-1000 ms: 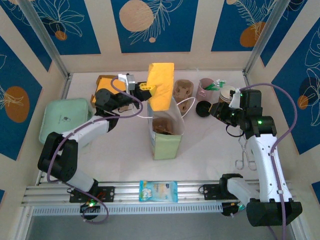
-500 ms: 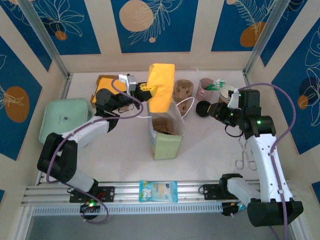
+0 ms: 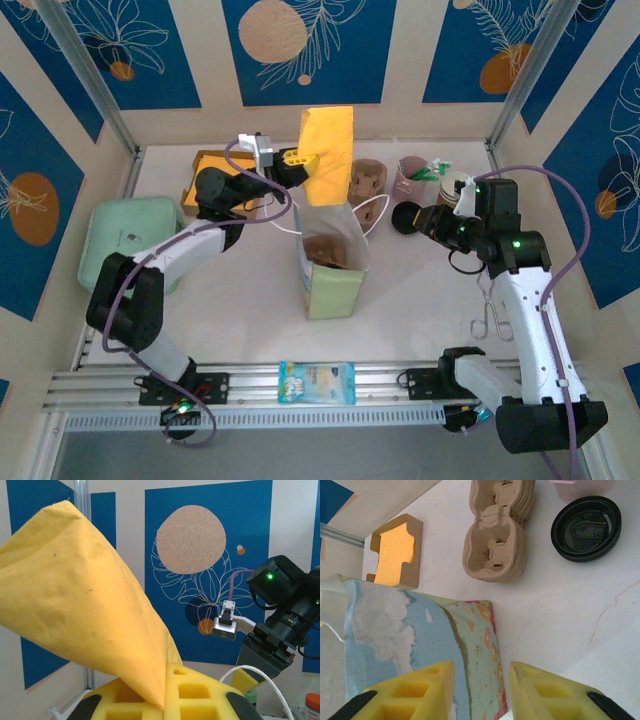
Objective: Pack the takeout coffee
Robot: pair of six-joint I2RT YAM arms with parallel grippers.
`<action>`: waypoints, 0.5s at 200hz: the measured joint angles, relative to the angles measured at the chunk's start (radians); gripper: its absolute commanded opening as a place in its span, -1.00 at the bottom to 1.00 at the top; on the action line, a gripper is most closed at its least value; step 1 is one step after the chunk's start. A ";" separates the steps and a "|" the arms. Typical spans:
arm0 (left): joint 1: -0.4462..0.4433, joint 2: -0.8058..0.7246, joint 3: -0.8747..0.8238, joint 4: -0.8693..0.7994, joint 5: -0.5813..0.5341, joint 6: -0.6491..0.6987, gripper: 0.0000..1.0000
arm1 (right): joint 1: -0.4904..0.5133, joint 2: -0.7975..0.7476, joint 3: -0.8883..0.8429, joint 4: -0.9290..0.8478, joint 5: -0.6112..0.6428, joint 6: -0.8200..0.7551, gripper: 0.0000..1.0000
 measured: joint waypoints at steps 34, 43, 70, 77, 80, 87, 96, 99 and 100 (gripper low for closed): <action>0.000 0.011 -0.006 0.010 -0.003 -0.013 -1.00 | 0.000 0.000 0.000 0.000 0.000 0.000 -0.31; -0.001 0.011 -0.012 0.008 -0.003 -0.010 -1.00 | 0.000 0.000 0.000 0.000 0.000 0.000 -0.31; -0.002 0.007 -0.045 -0.004 -0.003 0.014 -1.00 | 0.000 0.000 0.000 0.000 0.000 0.000 -0.31; -0.002 0.000 -0.057 -0.011 -0.003 0.021 -1.00 | 0.000 0.000 0.000 0.000 0.000 0.000 -0.31; -0.002 -0.003 -0.064 -0.016 -0.003 0.023 -1.00 | 0.000 0.000 0.000 0.000 0.001 0.000 -0.31; -0.002 -0.014 -0.077 -0.025 -0.003 0.034 -1.00 | 0.000 0.000 0.000 0.000 0.001 0.000 -0.31; -0.002 -0.030 -0.094 -0.035 -0.004 0.048 -1.00 | 0.000 0.000 0.000 0.000 0.003 0.000 -0.31; -0.002 -0.035 -0.098 -0.039 -0.004 0.049 -1.00 | 0.000 0.000 0.000 0.000 0.003 0.000 -0.31; -0.002 -0.037 -0.100 -0.042 -0.004 0.052 -1.00 | 0.000 0.000 0.000 0.000 0.003 0.000 -0.31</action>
